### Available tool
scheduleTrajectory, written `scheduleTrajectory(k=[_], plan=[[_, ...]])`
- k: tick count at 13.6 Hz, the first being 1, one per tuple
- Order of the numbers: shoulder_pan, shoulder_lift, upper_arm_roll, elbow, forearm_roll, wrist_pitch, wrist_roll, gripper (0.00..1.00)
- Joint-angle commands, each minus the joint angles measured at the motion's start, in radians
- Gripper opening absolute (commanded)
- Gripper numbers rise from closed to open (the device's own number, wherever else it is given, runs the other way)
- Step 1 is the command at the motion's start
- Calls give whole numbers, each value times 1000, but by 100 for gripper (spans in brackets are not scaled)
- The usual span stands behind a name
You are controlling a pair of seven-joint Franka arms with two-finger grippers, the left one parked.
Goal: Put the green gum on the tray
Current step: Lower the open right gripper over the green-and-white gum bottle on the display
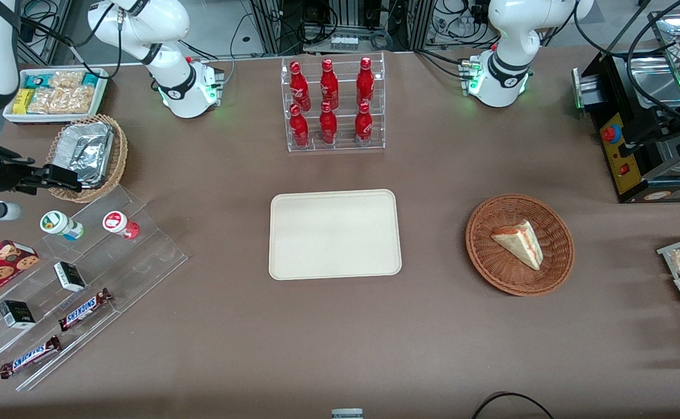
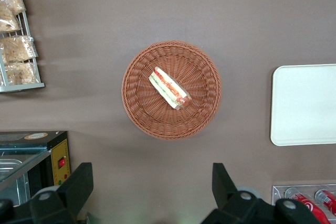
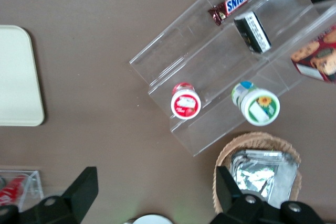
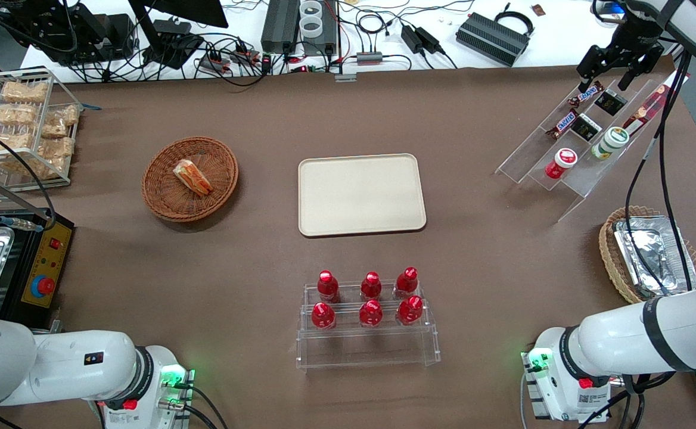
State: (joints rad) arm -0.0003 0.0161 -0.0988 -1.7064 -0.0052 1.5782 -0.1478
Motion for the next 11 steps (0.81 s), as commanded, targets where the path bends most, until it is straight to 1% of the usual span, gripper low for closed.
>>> scheduleTrajectory(k=[1,2,4,7,11], plan=[[-46,-82,-5,-178,-10,150,-132,100],[-61,-90,-10,-220,-10,202,-222,100],[-104,-73,-12,-237,-9,267,-484,100],[-118,-18,-18,-234,-6,359,-767,100],[-153,18,-25,-237,-2,410,-903,100]])
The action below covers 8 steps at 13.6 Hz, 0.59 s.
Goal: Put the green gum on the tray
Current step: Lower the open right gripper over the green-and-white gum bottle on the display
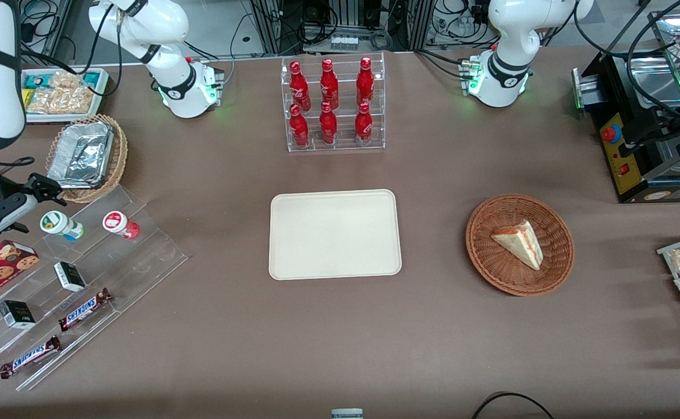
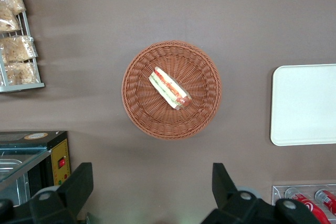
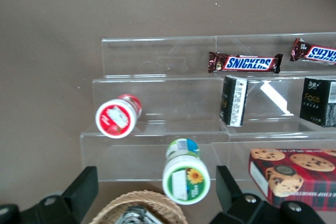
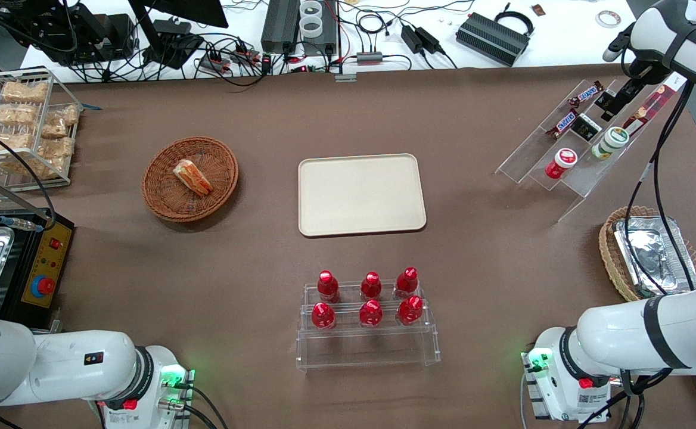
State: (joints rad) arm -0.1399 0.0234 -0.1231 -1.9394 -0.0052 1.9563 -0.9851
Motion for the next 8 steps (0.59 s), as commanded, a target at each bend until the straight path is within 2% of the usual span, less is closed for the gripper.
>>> scheduleTrajectory(k=[1,8], plan=[[-23,12,-4,-7,-2,36,-78,100],[-67,9,-6,-111,-2,150,-125,100]])
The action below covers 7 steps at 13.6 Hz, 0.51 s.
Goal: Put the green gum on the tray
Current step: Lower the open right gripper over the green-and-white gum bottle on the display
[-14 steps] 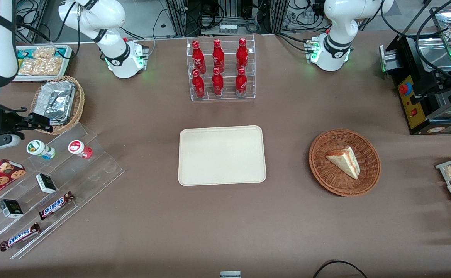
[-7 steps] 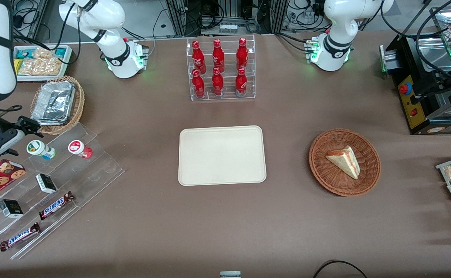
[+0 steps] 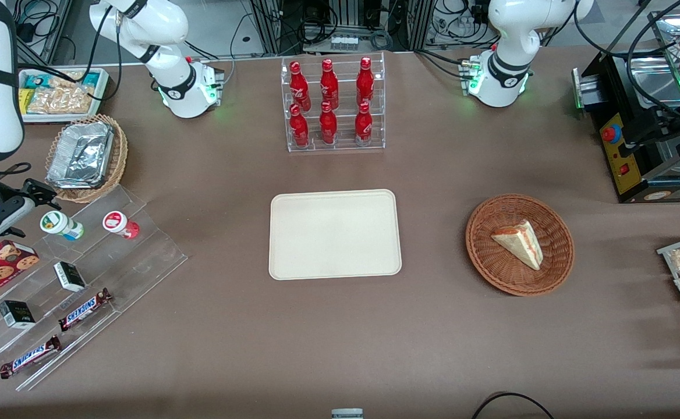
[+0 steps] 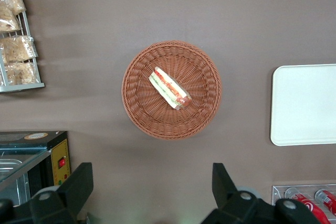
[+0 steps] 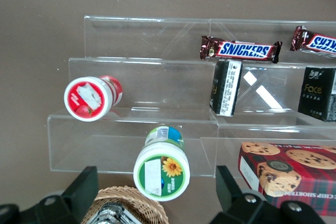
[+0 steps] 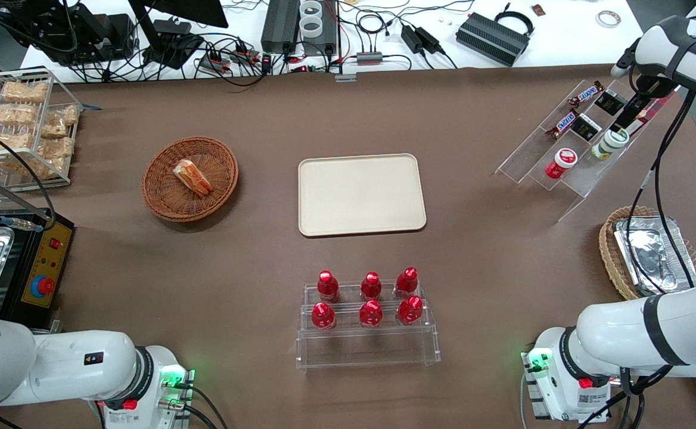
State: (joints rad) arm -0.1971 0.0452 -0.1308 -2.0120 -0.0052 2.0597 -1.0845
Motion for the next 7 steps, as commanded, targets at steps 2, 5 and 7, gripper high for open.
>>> scheduleTrajectory(k=[2,5,7], plan=[[-19,-11,2,-57,-2,71,-34,100],[-33,-8,2,-103,-2,141,-60,100],[-34,-7,2,-123,-2,169,-63,100]])
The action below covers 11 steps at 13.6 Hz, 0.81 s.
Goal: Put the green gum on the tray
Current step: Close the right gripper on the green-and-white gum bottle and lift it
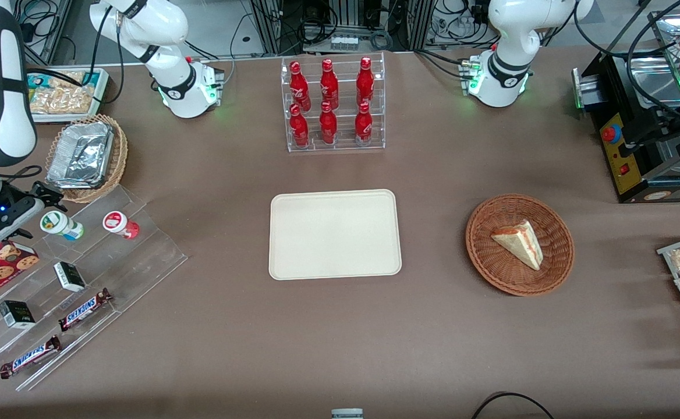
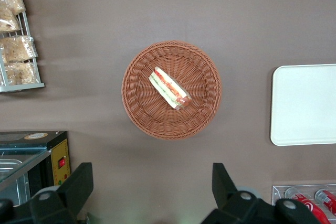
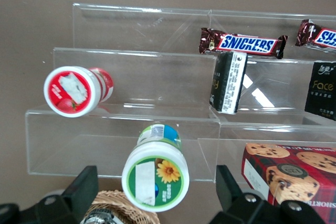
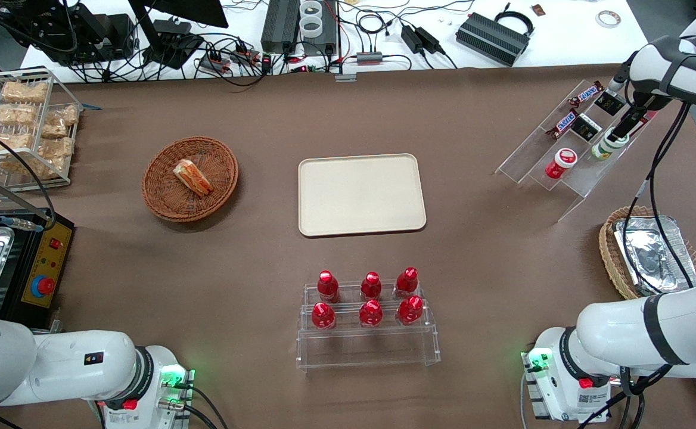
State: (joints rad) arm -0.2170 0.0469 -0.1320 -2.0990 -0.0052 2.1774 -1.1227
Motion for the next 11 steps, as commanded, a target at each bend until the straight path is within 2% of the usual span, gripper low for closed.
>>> scheduleTrajectory(k=[1,5,6,7,8,10,11], plan=[[-15,-4,5,-41,-2,59,-26,100],[-15,13,3,-45,-2,79,-26,100],[-15,14,3,-49,-1,82,-26,99],[-15,16,3,-49,1,82,-26,93],[-15,16,3,-49,5,82,-26,80],[-15,21,3,-50,7,82,-25,44],[-15,24,3,-52,11,81,-25,32]])
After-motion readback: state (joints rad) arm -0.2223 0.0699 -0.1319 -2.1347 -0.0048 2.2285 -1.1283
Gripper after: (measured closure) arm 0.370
